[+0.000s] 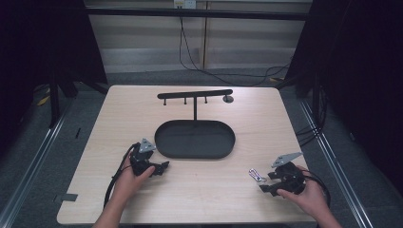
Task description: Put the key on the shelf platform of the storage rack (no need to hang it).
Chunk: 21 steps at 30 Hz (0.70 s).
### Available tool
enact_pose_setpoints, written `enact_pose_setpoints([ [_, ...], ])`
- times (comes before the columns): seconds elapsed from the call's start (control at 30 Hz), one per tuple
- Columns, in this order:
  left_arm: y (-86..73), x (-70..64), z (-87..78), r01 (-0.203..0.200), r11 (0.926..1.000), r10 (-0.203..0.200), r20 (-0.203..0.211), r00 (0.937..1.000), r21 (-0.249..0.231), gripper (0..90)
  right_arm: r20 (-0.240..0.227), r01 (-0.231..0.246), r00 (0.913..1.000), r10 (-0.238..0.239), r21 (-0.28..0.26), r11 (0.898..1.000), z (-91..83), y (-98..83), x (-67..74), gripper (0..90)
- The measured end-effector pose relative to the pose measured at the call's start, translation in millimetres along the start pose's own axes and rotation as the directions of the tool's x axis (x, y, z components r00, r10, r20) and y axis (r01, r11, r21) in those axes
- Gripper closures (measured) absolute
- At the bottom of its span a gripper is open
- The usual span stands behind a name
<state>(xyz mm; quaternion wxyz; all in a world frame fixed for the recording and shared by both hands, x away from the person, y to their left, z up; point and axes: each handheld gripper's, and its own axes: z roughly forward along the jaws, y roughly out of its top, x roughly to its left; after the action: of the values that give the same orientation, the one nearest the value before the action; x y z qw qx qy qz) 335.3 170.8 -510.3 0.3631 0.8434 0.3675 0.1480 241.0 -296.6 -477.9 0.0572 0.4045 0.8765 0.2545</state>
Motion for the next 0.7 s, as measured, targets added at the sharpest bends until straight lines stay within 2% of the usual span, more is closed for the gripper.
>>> enact_pose_setpoints([
  [0.07, 0.0, 0.0, 0.0, 0.0, 1.0, 0.0, 0.0, 1.0, 0.0, 13.0, 0.002, -0.005, 1.0, 0.005, 0.025, 1.0, 0.0, 3.6, 0.8, 44.4],
  [0.13, 0.0, 0.0, 0.0, 0.0, 1.0, 0.0, 0.0, 1.0, 0.0, 13.0, 0.008, 0.02, 0.9998, -0.021, 0.039, 0.999, 0.6, 7.4, 0.6, 45.9],
  [0.3, 0.0, 0.0, 0.0, 0.0, 1.0, 0.0, 0.0, 1.0, 0.0, 13.0, 0.008, 0.038, 0.9992, -0.038, 0.074, 0.997, 1.9, 16.5, 2.7, 49.2],
  [0.33, 0.0, 0.0, 0.0, 0.0, 1.0, 0.0, 0.0, 1.0, 0.0, 13.0, 0.015, 0.041, 0.999, -0.043, 0.093, 0.995, 3.3, 21.9, 4.3, 50.0],
  [0.43, 0.0, 0.1, 0.0, 0.0, 1.0, 0.0, -0.001, 1.0, 0.0, 13.0, 0.009, 0.043, 0.999, -0.044, 0.104, 0.994, 5.0, 28.4, 7.1, 51.5],
  [0.47, 0.0, 0.0, 0.0, 0.0, 1.0, 0.0, 0.0, 1.0, 0.0, 13.0, 0.018, 0.055, 0.9982, -0.057, 0.12, 0.991, 7.4, 34.5, 8.8, 52.9],
  [0.57, 0.0, 0.1, 0.0, 0.0, 1.0, 0.0, -0.001, 1.0, 0.0, 13.0, 0.02, 0.054, 0.9981, -0.058, 0.147, 0.988, 9.5, 39.6, 9.2, 54.6],
  [0.63, 0.0, 0.1, 0.0, 0.0, 1.0, 0.0, 0.0, 1.0, 0.0, 13.0, 0.019, 0.035, 0.9991, -0.039, 0.166, 0.986, 11.5, 43.4, 9.1, 55.2],
  [0.67, 0.0, 0.1, 0.0, -0.001, 1.0, 0.001, -0.001, 1.0, 0.0, 12.9, 0.028, 0.026, 0.9991, -0.032, 0.195, 0.981, 14.4, 45.7, 7.9, 55.6],
  [0.7, 0.0, 0.1, 0.0, 0.0, 1.0, 0.0, -0.001, 1.0, 0.0, 12.9, 0.028, 0.026, 0.9991, -0.032, 0.195, 0.981, 14.4, 45.7, 7.9, 55.6],
])
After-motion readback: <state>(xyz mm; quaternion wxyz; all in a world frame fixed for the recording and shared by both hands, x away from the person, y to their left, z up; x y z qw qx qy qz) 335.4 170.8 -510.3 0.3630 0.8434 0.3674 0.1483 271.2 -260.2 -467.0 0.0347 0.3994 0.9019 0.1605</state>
